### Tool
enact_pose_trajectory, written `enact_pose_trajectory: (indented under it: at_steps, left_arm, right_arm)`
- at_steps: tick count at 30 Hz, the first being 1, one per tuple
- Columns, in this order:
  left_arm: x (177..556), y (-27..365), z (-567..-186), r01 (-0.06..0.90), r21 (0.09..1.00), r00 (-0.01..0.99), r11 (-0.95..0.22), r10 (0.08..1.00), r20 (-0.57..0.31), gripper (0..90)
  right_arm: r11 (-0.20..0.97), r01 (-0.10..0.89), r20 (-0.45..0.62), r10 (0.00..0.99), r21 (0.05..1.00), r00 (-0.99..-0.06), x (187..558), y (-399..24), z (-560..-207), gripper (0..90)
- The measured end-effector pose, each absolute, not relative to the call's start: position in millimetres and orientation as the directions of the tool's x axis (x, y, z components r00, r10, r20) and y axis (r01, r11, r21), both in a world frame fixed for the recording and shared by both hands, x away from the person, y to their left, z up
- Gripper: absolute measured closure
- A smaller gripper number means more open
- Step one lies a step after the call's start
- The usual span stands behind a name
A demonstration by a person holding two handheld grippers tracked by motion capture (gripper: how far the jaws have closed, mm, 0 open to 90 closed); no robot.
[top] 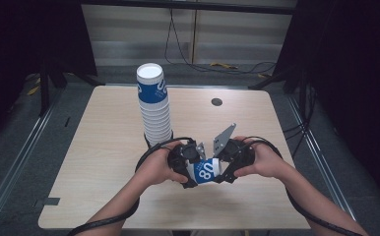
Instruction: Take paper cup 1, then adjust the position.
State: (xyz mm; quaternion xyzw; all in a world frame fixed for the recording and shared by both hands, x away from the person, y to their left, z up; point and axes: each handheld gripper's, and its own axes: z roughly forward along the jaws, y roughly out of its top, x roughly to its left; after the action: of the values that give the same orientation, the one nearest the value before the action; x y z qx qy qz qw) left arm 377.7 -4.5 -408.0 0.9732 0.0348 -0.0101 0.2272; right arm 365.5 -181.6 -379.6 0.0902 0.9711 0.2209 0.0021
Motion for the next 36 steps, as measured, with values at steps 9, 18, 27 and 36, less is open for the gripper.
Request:
enact_pose_trajectory:
  at_steps: [9, 18, 27, 36]
  left_arm:
    - [383, 9, -409, 0.113, 0.559, 0.993, -0.821, 0.078, -0.086, 15.5]
    - [386, 21, -413, 0.149, 0.571, 0.989, -0.807, 0.108, -0.105, 16.3]
    - [387, 28, -410, 0.191, 0.639, 0.982, -0.745, 0.143, -0.127, 16.2]
    - [391, 36, -411, 0.236, 0.704, 0.97, -0.67, 0.21, -0.126, 16.0]
  right_arm:
    - [0.843, 0.203, 0.047, 0.207, 0.498, -0.977, 365, -195, -376, 29.2]
    - [0.82, 0.244, 0.063, 0.248, 0.518, -0.967, 367, -211, -378, 29.1]
    - [0.763, 0.288, 0.09, 0.291, 0.579, -0.953, 368, -223, -378, 29.0]
    - [0.695, 0.339, 0.129, 0.337, 0.634, -0.933, 371, -235, -378, 29.0]
